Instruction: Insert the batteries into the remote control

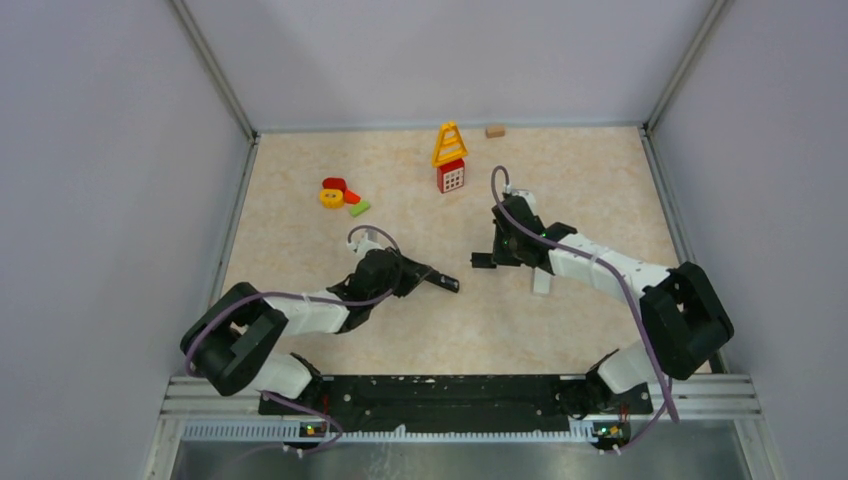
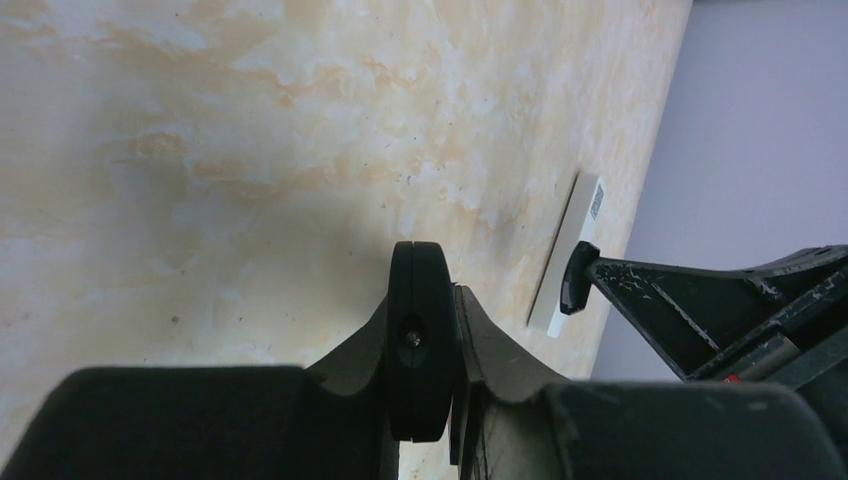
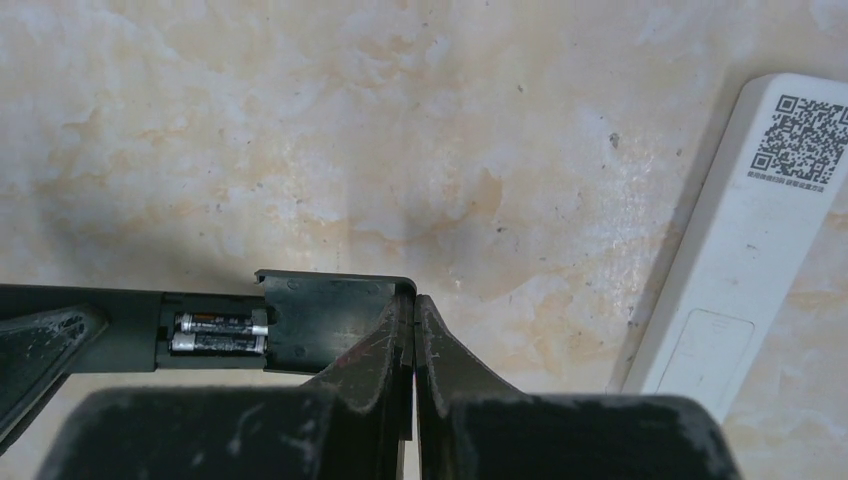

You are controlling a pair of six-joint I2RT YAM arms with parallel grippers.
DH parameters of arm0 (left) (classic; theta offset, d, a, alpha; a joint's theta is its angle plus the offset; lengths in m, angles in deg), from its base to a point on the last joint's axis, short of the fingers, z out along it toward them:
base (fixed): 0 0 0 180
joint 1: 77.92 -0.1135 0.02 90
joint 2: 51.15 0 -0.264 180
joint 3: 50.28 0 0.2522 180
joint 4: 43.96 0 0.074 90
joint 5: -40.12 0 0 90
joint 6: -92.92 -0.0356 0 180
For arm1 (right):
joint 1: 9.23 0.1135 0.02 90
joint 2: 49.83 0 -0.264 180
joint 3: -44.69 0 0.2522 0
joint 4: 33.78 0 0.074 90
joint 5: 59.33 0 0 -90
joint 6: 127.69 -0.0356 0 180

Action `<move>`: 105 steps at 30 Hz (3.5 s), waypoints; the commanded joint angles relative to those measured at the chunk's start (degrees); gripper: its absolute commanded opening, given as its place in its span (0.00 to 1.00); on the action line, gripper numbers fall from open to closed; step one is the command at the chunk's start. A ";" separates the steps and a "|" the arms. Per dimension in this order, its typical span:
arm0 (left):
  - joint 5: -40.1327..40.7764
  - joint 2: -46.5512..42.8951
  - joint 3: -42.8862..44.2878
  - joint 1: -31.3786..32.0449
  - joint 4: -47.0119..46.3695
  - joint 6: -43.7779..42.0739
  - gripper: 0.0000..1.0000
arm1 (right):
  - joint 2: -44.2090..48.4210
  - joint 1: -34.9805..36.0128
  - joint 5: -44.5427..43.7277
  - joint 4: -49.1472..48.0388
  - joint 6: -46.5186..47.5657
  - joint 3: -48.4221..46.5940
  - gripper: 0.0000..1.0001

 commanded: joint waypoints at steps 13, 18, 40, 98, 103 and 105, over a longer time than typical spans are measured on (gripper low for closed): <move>7.22 -1.74 -5.54 1.12 0.99 -0.49 0.41 | 5.02 -1.14 11.72 -4.93 -1.02 1.39 0.00; 7.64 -2.60 -8.74 1.08 -1.97 -0.31 0.55 | 5.47 -1.14 12.98 -5.46 -1.82 2.20 0.00; 5.00 -22.74 -9.65 1.08 14.14 -3.25 0.99 | 4.30 -1.14 21.55 -6.70 -3.05 0.21 0.00; -50.58 -13.73 32.83 -6.90 40.99 -83.58 0.00 | 17.11 -1.05 59.03 -2.13 24.79 -10.76 0.80; -57.72 -14.32 38.59 -8.53 52.43 -96.31 0.00 | 18.01 -1.23 64.85 -2.18 25.43 -12.45 0.81; -59.75 -14.45 40.48 -9.03 55.96 -100.30 0.00 | 17.92 -1.20 65.38 -2.45 25.28 -12.71 0.81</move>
